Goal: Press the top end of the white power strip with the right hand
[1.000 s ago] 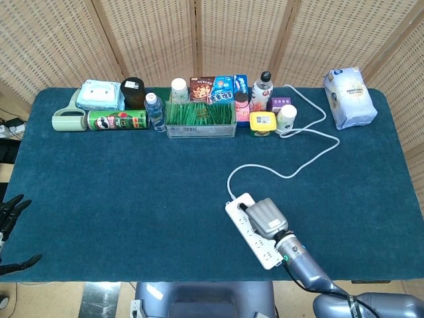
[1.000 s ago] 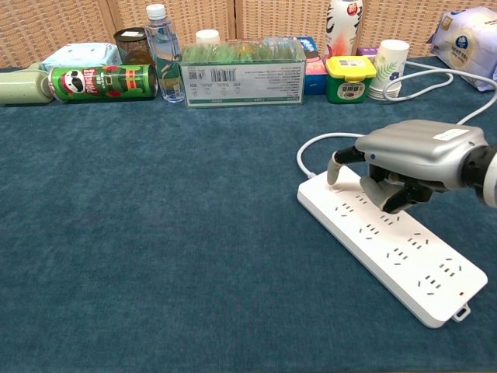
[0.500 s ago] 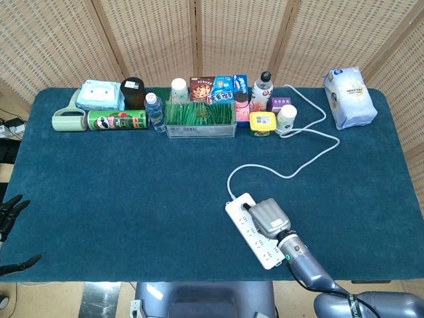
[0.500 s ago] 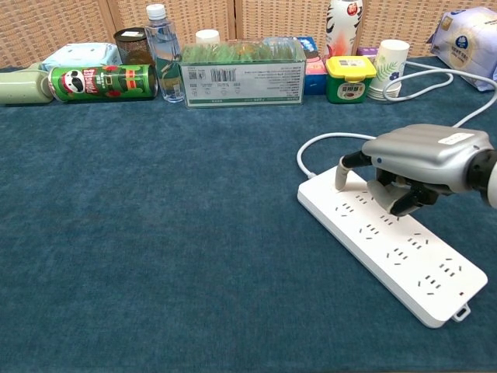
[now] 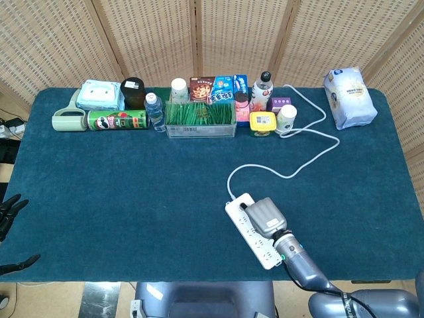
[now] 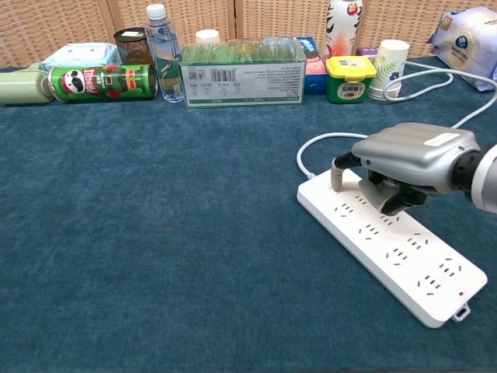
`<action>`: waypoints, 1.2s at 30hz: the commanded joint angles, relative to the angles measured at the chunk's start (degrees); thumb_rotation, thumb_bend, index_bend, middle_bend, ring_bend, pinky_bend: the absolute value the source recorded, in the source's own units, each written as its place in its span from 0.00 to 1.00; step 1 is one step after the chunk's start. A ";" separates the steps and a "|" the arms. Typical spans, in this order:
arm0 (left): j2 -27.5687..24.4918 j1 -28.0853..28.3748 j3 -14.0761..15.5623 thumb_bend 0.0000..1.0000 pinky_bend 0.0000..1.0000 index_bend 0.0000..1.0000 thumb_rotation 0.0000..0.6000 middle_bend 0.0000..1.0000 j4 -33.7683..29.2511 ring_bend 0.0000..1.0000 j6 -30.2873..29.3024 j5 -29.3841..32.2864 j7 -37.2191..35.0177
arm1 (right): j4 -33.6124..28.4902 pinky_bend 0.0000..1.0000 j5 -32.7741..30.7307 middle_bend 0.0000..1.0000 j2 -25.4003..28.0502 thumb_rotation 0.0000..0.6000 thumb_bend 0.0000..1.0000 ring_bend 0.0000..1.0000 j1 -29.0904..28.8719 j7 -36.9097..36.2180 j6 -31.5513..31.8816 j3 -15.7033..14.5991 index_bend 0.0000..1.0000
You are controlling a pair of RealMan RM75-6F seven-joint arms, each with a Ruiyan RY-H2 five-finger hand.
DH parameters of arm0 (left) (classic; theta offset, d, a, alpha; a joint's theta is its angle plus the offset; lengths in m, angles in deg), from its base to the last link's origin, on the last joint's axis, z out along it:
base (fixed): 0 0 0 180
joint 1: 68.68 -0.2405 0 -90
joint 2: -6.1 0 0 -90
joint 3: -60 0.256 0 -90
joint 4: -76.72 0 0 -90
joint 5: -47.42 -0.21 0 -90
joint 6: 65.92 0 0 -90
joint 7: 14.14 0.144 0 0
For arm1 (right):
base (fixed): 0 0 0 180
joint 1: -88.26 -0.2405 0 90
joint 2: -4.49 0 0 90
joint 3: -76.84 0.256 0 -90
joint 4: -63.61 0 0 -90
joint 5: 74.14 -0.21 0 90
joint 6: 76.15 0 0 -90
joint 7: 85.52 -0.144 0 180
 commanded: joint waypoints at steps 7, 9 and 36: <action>-0.13 0.00 -0.06 0.11 0.02 0.00 1.00 0.00 0.27 0.00 -0.12 0.02 -0.57 | 0.12 1.00 -1.82 0.91 -0.74 1.00 0.85 1.00 -0.91 2.23 1.61 -0.72 0.29; -0.14 -0.05 -0.08 0.11 0.02 0.00 1.00 0.00 0.34 0.00 -0.24 0.03 -0.71 | 0.08 1.00 -1.79 0.91 -0.79 1.00 0.85 1.00 -0.93 2.58 1.91 -1.14 0.29; -0.59 -0.40 0.13 0.11 0.02 0.00 1.00 0.00 0.76 0.00 -1.07 -0.62 -2.27 | -4.97 0.94 22.34 0.72 8.45 1.00 0.50 0.88 7.70 -17.65 16.13 -1.84 0.16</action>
